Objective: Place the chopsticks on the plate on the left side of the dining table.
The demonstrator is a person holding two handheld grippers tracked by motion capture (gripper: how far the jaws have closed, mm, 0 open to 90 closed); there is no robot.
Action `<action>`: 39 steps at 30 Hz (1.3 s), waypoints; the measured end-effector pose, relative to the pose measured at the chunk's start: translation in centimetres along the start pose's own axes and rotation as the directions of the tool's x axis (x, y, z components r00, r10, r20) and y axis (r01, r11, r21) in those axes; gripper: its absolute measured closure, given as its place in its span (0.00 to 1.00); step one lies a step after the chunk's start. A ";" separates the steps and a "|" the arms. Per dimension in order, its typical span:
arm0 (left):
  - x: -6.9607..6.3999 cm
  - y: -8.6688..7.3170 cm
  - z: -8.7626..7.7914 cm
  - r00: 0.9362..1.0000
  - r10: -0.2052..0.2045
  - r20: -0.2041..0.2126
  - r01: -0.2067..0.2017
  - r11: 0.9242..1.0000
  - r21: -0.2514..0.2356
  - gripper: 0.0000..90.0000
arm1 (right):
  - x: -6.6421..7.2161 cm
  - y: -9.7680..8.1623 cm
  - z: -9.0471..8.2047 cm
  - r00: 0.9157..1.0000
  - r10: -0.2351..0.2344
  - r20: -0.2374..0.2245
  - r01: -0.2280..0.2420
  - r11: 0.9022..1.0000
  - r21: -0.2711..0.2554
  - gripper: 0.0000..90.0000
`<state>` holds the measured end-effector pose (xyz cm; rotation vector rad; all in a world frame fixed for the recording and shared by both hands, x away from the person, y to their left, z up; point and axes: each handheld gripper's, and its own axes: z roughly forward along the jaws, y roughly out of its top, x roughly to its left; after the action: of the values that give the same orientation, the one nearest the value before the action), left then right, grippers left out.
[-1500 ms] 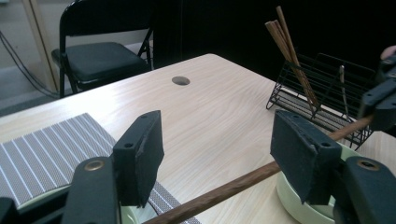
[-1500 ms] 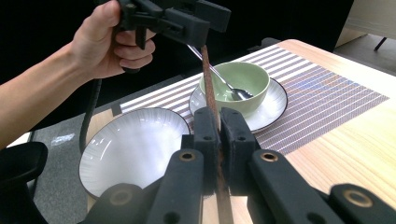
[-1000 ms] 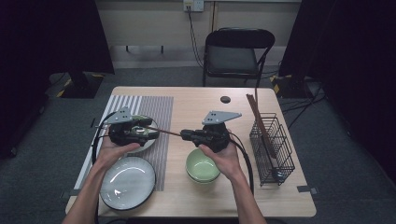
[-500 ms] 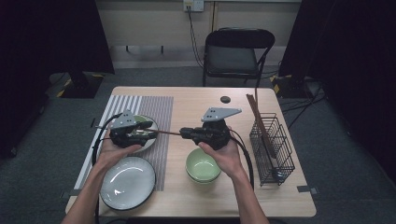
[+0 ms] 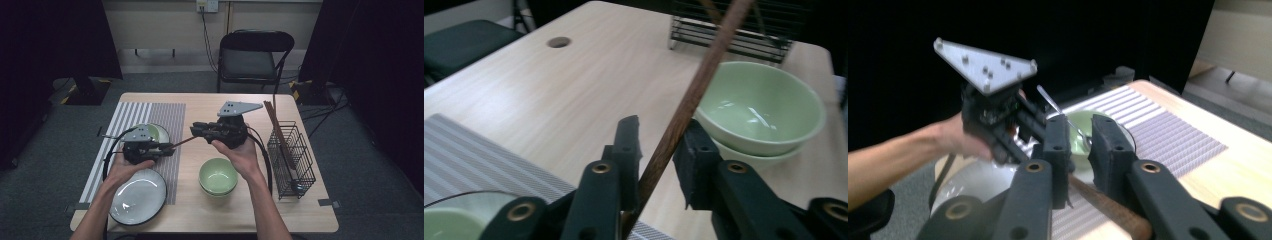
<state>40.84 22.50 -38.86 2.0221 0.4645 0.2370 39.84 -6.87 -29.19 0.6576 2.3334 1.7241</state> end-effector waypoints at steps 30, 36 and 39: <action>-1.1 -0.4 0.1 0.981 -0.145 0.126 0.167 0.969 -0.182 0.94 | -0.4 -2.1 3.7 0.994 0.112 -0.015 -0.112 0.991 -0.074 0.73; -1.4 -0.4 0.4 0.982 -0.133 0.136 0.157 0.971 -0.178 0.94 | 0.4 -1.2 4.7 0.994 0.104 -0.035 -0.106 0.991 -0.083 0.92; -1.5 -0.4 0.5 0.981 -0.134 0.143 0.160 0.969 -0.187 0.94 | 0.7 -0.8 5.0 0.994 0.096 -0.043 -0.099 0.992 -0.083 0.93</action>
<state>39.61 21.59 -39.40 1.7874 0.4876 0.0576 40.95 -2.42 -31.49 0.7414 2.2733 1.8824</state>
